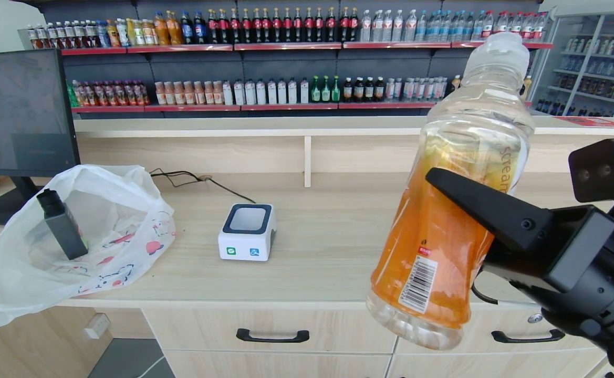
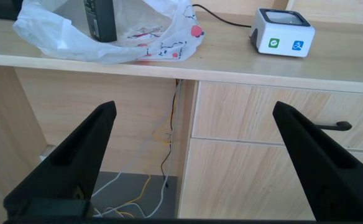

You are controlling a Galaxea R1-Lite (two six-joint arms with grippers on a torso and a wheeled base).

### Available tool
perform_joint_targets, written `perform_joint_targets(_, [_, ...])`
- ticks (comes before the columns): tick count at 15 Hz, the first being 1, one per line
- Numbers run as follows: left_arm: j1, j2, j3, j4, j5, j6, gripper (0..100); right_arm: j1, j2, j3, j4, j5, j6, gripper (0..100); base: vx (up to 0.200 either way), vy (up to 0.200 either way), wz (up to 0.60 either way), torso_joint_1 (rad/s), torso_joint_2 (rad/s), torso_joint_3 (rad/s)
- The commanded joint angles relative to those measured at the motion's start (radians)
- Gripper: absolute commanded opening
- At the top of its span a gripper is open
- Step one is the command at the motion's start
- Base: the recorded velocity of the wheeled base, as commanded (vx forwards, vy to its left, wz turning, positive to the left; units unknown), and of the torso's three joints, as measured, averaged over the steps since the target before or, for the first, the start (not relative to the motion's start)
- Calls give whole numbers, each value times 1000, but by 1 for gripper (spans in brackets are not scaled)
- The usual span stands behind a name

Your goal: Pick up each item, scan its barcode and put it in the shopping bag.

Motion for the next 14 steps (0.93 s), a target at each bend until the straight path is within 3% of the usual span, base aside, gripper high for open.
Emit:
perform_joint_targets(1, [0,0,0,0,0,0,100,0,3,15,-1,2,-3,0,0,0,0,0,0,0])
perform_joint_targets(7, [-2,0,0,0,-2,2,100,-17,4,26,-1,2,-59,0,0,0,0,0,0,0])
perform_joint_targets(9, [0,0,0,0,0,2,100,-46,72,18,-1,2,-250,0,0,0,0,0,0,0])
perform_joint_targets(13, [0,0,0,0,-2,2,100,-125,135,14,-1,-1,-420,0,0,0,0,0,0,0])
perform_joint_targets(14, [0,0,0,0,0,0,100,-196,164,0,-1,2,-532,0,0,0,0,0,0,0])
